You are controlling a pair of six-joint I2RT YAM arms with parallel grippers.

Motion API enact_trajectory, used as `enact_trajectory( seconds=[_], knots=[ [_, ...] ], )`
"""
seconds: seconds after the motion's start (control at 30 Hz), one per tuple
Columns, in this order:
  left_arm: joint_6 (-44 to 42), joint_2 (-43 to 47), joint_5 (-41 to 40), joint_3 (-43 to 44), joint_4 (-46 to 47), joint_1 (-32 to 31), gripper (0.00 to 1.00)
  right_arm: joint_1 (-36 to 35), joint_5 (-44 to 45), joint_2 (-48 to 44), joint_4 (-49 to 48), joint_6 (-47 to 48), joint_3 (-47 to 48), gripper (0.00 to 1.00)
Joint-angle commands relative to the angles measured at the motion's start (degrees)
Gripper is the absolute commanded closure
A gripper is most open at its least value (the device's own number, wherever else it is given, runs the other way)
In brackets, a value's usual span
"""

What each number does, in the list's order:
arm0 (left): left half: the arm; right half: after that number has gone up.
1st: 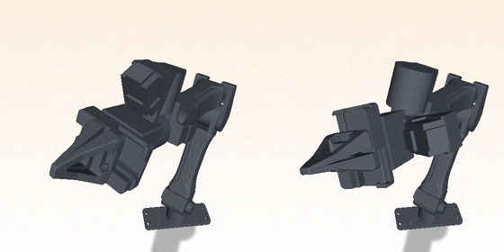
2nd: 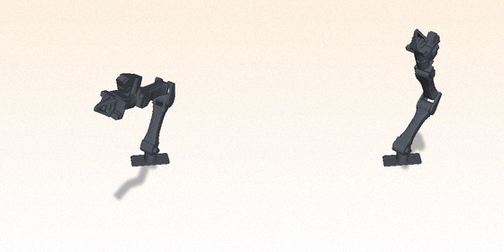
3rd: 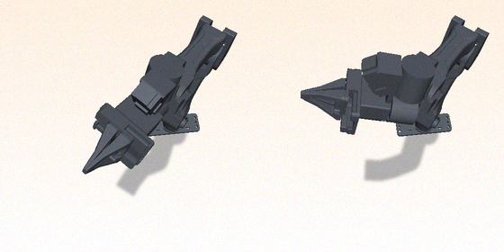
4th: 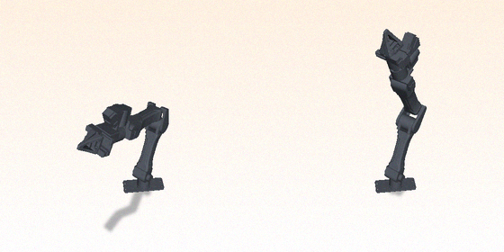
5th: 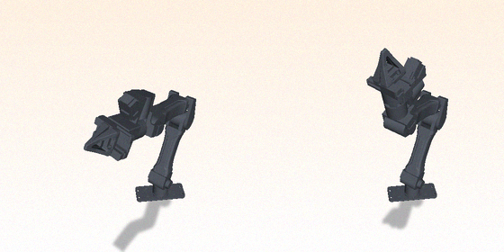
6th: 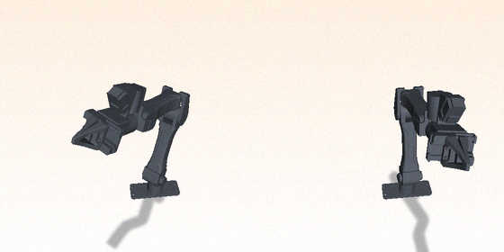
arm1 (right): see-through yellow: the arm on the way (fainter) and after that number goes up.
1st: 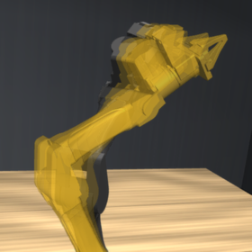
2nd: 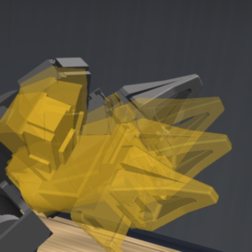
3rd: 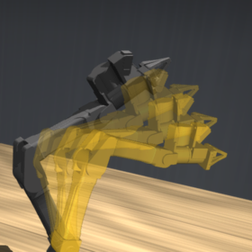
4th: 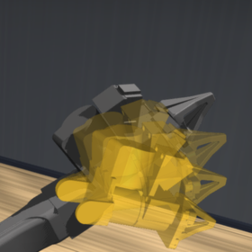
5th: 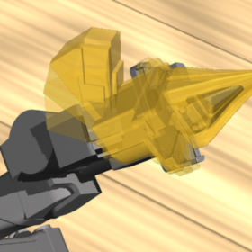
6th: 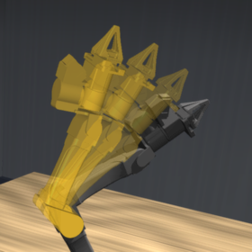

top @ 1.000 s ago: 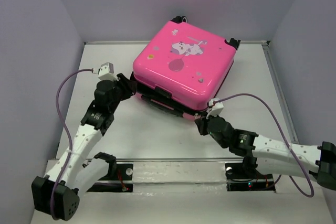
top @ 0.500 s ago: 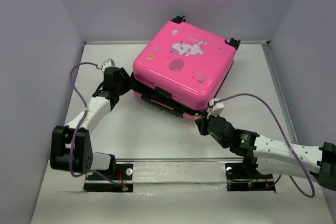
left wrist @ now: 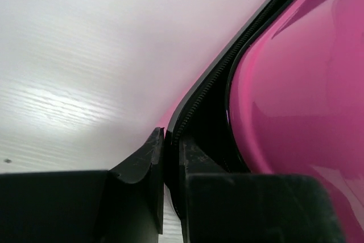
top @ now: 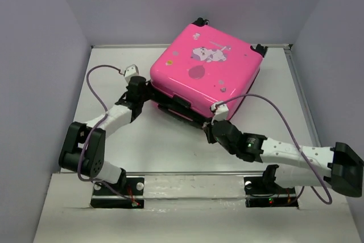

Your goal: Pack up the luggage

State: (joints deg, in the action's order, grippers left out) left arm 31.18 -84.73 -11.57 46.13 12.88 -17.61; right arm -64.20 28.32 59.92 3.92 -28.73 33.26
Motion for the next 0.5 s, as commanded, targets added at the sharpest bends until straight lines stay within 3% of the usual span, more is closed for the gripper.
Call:
enact_trajectory(
  seconds=[0.0,0.17,0.47],
  knots=[
    [10.1,2.5,7.9,-11.8,11.2,-14.0,0.94,-1.0,-5.9,10.3,-10.4,2.7,9.7,0.93],
    [17.0,12.0,7.3,-22.5,15.1,-21.7,0.94,-1.0,-10.5,24.5,-14.5,3.2,20.9,0.93],
    [20.6,36.0,5.0,-33.0,9.3,-24.8,0.94,-3.6,-21.4,38.9,-18.1,5.7,36.0,0.93]
  ],
)
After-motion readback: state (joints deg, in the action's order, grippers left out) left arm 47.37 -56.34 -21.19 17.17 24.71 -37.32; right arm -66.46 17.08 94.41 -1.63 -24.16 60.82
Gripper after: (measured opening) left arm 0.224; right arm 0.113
